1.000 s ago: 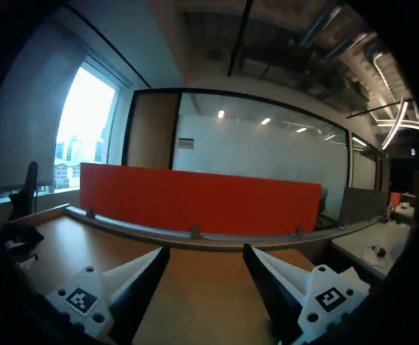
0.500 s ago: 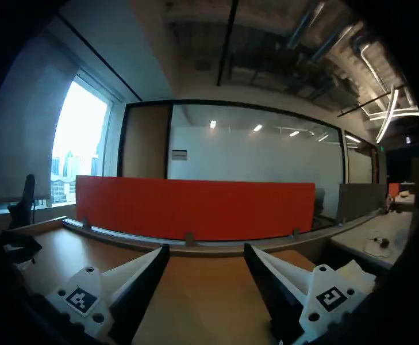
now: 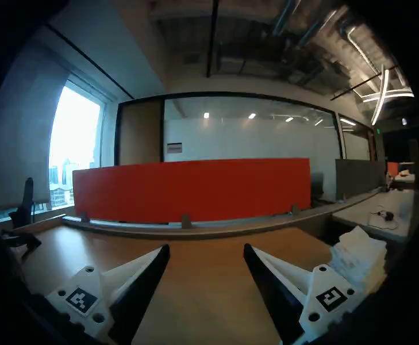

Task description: Fold towel

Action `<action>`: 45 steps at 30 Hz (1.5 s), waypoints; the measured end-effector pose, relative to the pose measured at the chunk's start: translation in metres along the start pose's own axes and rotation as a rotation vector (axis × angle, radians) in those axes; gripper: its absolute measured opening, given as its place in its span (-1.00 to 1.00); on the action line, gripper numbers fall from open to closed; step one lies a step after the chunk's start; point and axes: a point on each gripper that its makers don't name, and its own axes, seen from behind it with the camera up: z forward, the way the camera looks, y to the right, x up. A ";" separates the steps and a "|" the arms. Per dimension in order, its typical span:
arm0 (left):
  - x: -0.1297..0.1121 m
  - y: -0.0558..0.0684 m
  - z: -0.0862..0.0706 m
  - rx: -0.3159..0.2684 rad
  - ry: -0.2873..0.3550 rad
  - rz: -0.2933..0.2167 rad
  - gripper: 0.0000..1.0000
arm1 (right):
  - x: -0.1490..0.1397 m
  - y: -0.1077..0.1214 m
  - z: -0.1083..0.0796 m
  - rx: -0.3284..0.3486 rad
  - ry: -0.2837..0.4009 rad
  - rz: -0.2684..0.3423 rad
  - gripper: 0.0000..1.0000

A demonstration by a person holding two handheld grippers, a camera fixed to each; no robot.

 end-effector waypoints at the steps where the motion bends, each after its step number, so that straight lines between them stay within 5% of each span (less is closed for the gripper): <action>1: 0.000 0.000 0.000 0.000 0.000 0.000 0.89 | -0.004 0.001 0.000 0.000 0.000 0.000 0.99; 14: 0.000 0.000 0.000 0.000 0.000 0.000 0.89 | -0.047 0.010 0.000 -0.014 0.015 -0.042 0.99; 24: 0.000 0.000 0.000 0.000 0.000 0.000 0.89 | -0.062 0.009 -0.002 -0.005 0.006 -0.003 0.99; 45: -0.001 0.001 0.000 0.000 0.000 0.000 0.89 | -0.082 0.007 -0.002 0.012 -0.008 -0.029 0.99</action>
